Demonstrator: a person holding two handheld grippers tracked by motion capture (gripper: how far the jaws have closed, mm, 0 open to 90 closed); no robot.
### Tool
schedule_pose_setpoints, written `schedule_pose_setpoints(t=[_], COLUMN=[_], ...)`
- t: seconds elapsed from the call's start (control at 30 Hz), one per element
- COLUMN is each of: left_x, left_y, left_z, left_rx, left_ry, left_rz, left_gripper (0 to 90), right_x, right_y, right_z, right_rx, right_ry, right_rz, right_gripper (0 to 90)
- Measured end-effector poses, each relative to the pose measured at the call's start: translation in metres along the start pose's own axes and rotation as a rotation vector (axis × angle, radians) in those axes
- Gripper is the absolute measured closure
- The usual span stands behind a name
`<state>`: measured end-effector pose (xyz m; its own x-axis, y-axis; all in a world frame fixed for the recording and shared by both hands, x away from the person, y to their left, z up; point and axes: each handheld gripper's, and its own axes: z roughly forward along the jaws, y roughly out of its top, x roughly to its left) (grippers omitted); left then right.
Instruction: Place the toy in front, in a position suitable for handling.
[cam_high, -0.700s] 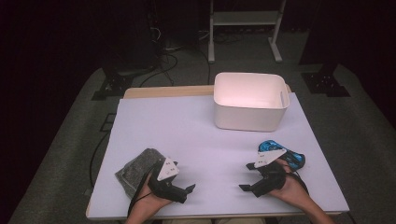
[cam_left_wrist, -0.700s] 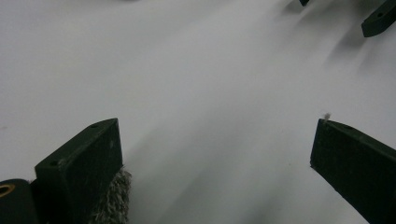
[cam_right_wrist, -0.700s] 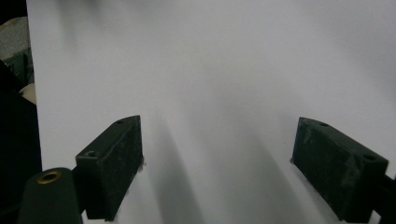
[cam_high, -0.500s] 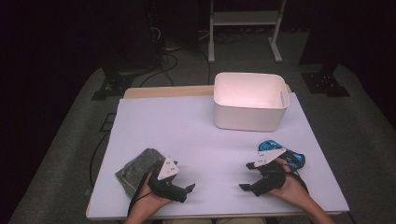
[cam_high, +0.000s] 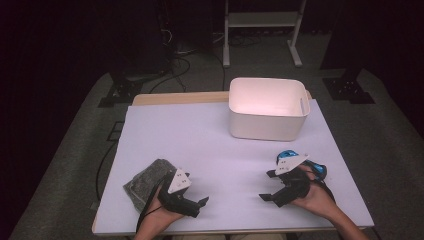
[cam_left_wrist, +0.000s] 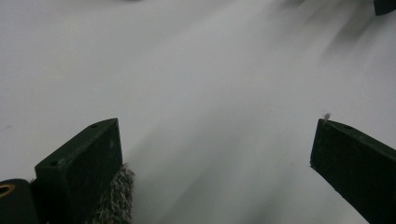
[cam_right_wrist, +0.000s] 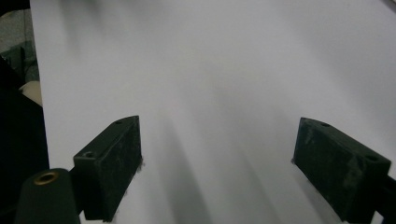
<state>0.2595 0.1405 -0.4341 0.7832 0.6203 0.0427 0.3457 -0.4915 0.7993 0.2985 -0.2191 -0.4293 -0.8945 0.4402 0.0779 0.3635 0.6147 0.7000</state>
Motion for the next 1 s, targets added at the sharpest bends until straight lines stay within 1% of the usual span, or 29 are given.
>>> schedule_pose_setpoints(t=[0.07,0.1,0.17,0.2,0.27,0.33,0.4,0.43,0.53,0.7,0.77,0.8,0.93,1.0], left_x=[0.000,0.000,0.000,0.000,-0.001,-0.001,-0.001,-0.001,0.000,-0.001,-0.001,-0.001,-0.001,-0.001], left_y=[0.000,0.000,0.000,0.000,0.000,0.000,0.000,0.000,0.000,0.000,0.000,0.000,0.000,-0.001], left_z=[0.000,0.001,0.001,0.002,0.003,0.002,0.002,0.002,0.002,0.001,0.001,0.001,0.001,0.001], left_rx=[0.000,0.003,0.007,0.010,0.008,0.012,0.012,0.010,0.015,0.017,0.019,0.020,0.021,0.018], left_ry=[0.001,-0.001,-0.001,-0.004,-0.005,-0.003,-0.003,-0.002,-0.003,-0.004,-0.005,-0.006,-0.007,-0.007], left_rz=[0.001,0.002,0.003,0.006,0.005,0.012,0.011,0.009,0.009,0.010,0.011,0.013,0.011,0.010], left_gripper=[1.8,1.8,1.8,1.8,1.8,1.8,1.8,1.8,1.8,1.8,1.8,1.8,1.8,1.8], right_x=[-0.001,-0.005,-0.006,-0.010,-0.013,-0.018,-0.019,-0.023,-0.029,-0.040,-0.042,-0.046,-0.055,-0.059], right_y=[0.000,0.001,0.001,0.001,0.001,0.000,0.000,0.000,0.000,-0.001,-0.002,-0.003,-0.007,-0.010], right_z=[-0.002,-0.007,-0.009,-0.014,-0.017,-0.023,-0.025,-0.031,-0.038,-0.045,-0.046,-0.049,-0.053,-0.055], right_rx=[0.005,0.015,0.016,0.025,0.029,0.034,0.033,0.029,0.026,0.045,0.046,0.050,0.052,0.062], right_ry=[-0.005,-0.014,-0.014,-0.020,-0.026,-0.038,-0.042,-0.049,-0.060,-0.087,-0.090,-0.103,-0.103,-0.113], right_rz=[-0.004,-0.005,-0.005,-0.001,0.003,0.006,0.008,0.011,0.023,0.035,0.038,0.044,0.068,0.077], right_gripper=[14.0,14.0,14.0,14.0,14.0,14.0,14.0,14.1,14.1,14.0,14.0,14.0,14.0,14.0])
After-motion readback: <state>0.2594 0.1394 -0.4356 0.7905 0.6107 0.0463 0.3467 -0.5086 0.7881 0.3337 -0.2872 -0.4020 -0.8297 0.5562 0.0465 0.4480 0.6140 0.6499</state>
